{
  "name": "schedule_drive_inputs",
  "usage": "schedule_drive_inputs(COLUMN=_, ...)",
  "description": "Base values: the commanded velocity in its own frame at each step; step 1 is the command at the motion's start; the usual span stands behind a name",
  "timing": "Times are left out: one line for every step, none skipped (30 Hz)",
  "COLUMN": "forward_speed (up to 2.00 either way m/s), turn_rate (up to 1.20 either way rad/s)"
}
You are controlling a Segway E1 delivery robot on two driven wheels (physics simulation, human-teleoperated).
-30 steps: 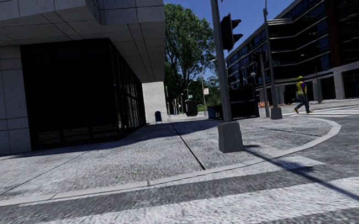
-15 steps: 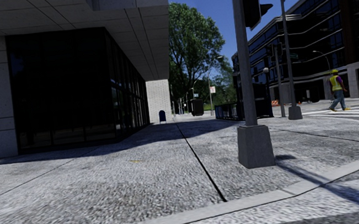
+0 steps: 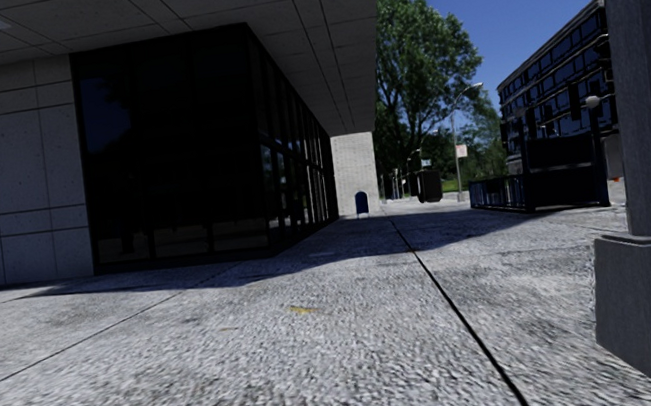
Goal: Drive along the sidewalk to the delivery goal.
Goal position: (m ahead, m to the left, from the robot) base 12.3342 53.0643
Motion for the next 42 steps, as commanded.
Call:
schedule_drive_inputs(forward_speed=2.0, turn_rate=0.55)
schedule_drive_inputs(forward_speed=2.0, turn_rate=0.55)
schedule_drive_inputs(forward_speed=2.0, turn_rate=0.55)
schedule_drive_inputs(forward_speed=2.0, turn_rate=0.55)
schedule_drive_inputs(forward_speed=2.0, turn_rate=0.55)
schedule_drive_inputs(forward_speed=2.0, turn_rate=0.55)
schedule_drive_inputs(forward_speed=2.0, turn_rate=0.55)
schedule_drive_inputs(forward_speed=2.0, turn_rate=0.55)
schedule_drive_inputs(forward_speed=2.0, turn_rate=0.55)
schedule_drive_inputs(forward_speed=2.0, turn_rate=0.55)
schedule_drive_inputs(forward_speed=2.0, turn_rate=0.55)
schedule_drive_inputs(forward_speed=2.0, turn_rate=0.55)
schedule_drive_inputs(forward_speed=2.0, turn_rate=0.55)
schedule_drive_inputs(forward_speed=2.0, turn_rate=0.55)
schedule_drive_inputs(forward_speed=2.0, turn_rate=0.55)
schedule_drive_inputs(forward_speed=2.0, turn_rate=0.55)
schedule_drive_inputs(forward_speed=2.0, turn_rate=0.55)
schedule_drive_inputs(forward_speed=2.0, turn_rate=0.55)
schedule_drive_inputs(forward_speed=2.0, turn_rate=0.55)
schedule_drive_inputs(forward_speed=2.0, turn_rate=0.55)
schedule_drive_inputs(forward_speed=2.0, turn_rate=0.55)
schedule_drive_inputs(forward_speed=2.0, turn_rate=0.55)
schedule_drive_inputs(forward_speed=2.0, turn_rate=0.55)
schedule_drive_inputs(forward_speed=2.0, turn_rate=0.55)
schedule_drive_inputs(forward_speed=2.0, turn_rate=0.55)
schedule_drive_inputs(forward_speed=2.0, turn_rate=0.55)
schedule_drive_inputs(forward_speed=2.0, turn_rate=0.55)
schedule_drive_inputs(forward_speed=2.0, turn_rate=0.55)
schedule_drive_inputs(forward_speed=2.0, turn_rate=0.55)
schedule_drive_inputs(forward_speed=2.0, turn_rate=0.55)
schedule_drive_inputs(forward_speed=2.0, turn_rate=0.55)
schedule_drive_inputs(forward_speed=2.0, turn_rate=0.55)
schedule_drive_inputs(forward_speed=2.0, turn_rate=0.55)
schedule_drive_inputs(forward_speed=2.0, turn_rate=0.55)
schedule_drive_inputs(forward_speed=2.0, turn_rate=0.55)
schedule_drive_inputs(forward_speed=2.0, turn_rate=0.55)
schedule_drive_inputs(forward_speed=2.0, turn_rate=0.55)
schedule_drive_inputs(forward_speed=2.0, turn_rate=0.55)
schedule_drive_inputs(forward_speed=2.0, turn_rate=0.55)
schedule_drive_inputs(forward_speed=2.0, turn_rate=0.55)
schedule_drive_inputs(forward_speed=2.0, turn_rate=0.55)
schedule_drive_inputs(forward_speed=2.0, turn_rate=0.55)
